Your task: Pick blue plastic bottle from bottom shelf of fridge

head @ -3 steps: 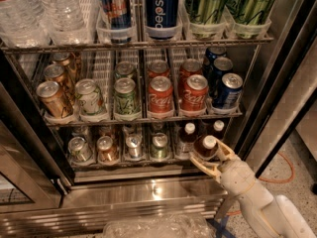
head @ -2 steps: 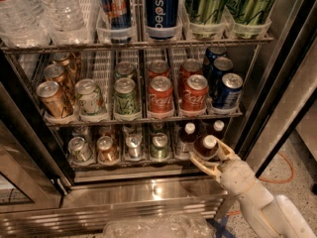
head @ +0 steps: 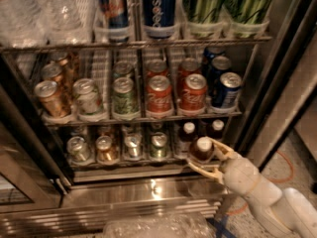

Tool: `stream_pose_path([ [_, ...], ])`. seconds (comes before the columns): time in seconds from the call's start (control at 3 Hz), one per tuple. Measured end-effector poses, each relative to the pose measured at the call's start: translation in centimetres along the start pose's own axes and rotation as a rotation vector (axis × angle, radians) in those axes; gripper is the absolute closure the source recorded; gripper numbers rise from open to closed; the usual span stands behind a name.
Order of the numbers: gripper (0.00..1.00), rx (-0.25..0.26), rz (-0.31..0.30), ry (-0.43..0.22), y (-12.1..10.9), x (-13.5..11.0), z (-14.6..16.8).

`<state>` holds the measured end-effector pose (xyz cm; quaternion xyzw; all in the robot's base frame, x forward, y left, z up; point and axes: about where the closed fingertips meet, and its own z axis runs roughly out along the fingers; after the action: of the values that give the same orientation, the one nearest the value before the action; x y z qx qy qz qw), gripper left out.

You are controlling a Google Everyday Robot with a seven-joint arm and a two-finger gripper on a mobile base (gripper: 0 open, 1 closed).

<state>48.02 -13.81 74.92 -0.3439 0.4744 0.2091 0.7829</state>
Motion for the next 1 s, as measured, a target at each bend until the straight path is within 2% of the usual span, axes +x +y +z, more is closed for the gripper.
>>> stream_pose_path([
  [0.67, 1.00, -0.009, 0.001, 0.000, 0.45, 0.44, -0.17],
  [1.0, 1.00, -0.035, -0.013, -0.010, 1.36, -0.42, 0.01],
])
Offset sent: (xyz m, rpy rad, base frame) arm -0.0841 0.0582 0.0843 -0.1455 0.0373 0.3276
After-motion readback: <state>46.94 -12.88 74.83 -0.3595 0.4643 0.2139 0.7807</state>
